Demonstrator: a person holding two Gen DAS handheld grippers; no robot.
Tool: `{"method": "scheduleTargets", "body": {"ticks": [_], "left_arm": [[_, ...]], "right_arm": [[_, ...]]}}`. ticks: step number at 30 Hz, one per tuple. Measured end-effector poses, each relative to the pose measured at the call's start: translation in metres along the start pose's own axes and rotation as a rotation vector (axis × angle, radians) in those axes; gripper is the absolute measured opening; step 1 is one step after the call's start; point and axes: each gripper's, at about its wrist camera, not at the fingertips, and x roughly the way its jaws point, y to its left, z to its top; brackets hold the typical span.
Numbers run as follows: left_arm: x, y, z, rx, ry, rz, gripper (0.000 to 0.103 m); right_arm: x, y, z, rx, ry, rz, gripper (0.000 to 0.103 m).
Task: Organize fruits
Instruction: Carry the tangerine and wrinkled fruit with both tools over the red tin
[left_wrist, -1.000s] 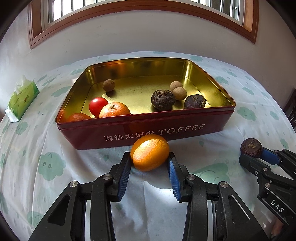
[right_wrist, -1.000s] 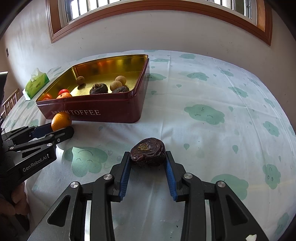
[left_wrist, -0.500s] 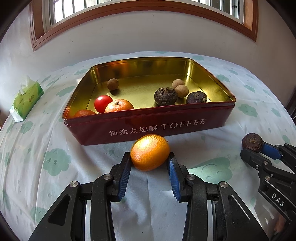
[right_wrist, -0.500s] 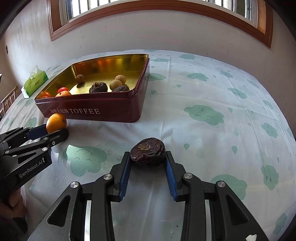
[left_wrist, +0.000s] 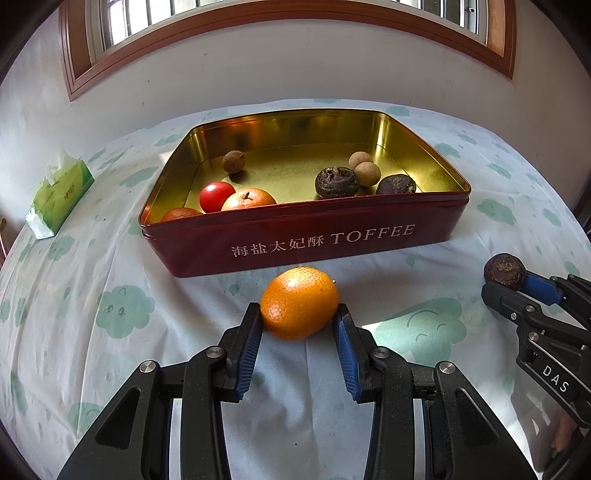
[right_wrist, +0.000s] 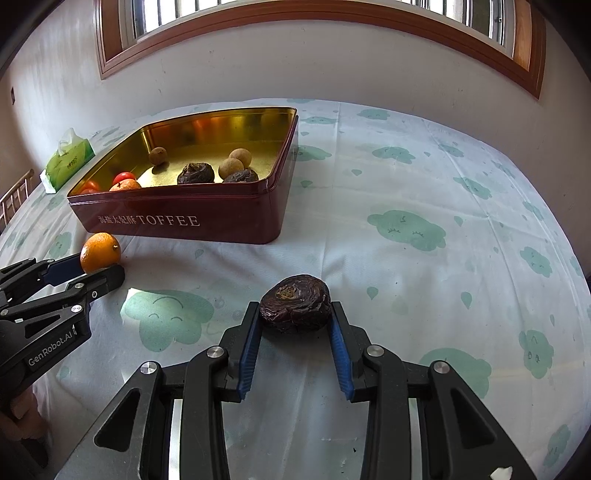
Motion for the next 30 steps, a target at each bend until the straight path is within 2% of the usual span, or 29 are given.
{"method": "scheduleTargets", "body": {"ticks": [16, 30], "left_arm": [[-0.01, 0.012, 0.0, -0.031, -0.004, -0.007, 0.04], [-0.037, 0.029, 0.016, -0.068, -0.067, -0.005, 0.04]], "right_arm": [[-0.013, 0.012, 0.008, -0.018, -0.008, -0.008, 0.033], [-0.036, 0.033, 0.03, -0.063, -0.071, 0.024, 0.033]]}}
